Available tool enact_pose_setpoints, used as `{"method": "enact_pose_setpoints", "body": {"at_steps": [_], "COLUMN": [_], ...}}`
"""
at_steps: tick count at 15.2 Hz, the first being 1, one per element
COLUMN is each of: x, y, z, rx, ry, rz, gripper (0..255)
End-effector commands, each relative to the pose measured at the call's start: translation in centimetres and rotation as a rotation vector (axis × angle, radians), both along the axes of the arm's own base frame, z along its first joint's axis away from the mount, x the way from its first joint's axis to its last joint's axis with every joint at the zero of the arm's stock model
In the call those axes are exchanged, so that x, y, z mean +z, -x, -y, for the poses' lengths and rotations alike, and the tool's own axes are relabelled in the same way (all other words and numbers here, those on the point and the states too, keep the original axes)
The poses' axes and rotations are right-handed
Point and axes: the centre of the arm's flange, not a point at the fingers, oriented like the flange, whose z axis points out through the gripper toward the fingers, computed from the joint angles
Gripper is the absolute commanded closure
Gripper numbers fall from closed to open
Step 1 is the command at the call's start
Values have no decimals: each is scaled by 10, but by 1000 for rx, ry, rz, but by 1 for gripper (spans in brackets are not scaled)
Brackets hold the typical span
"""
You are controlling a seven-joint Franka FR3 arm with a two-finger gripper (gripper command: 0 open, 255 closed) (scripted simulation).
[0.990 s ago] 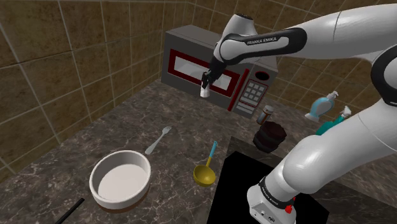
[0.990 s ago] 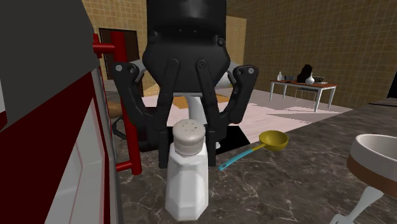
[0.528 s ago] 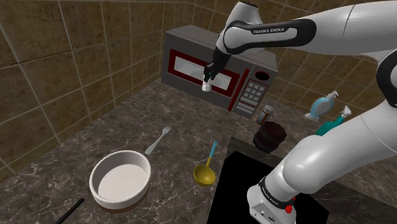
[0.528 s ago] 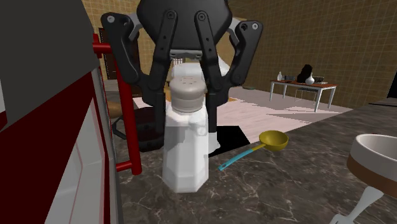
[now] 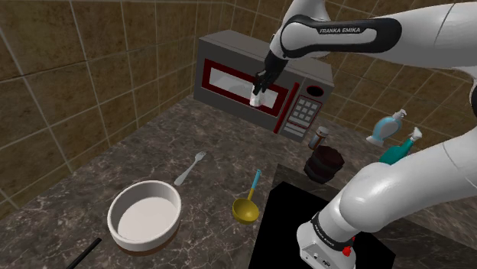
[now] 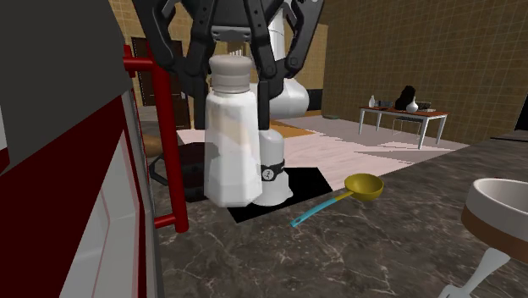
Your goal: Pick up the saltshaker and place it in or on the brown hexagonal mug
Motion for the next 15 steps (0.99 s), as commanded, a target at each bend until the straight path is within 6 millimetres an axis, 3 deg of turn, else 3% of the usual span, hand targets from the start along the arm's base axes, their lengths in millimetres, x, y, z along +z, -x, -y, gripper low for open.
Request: {"method": "enact_pose_setpoints", "body": {"at_steps": [1, 15], "x": [2, 8], "y": [23, 189], "z": [10, 89], "rx": [0, 0], "ry": [0, 0], "rz": [0, 0], "gripper": [255, 255]}}
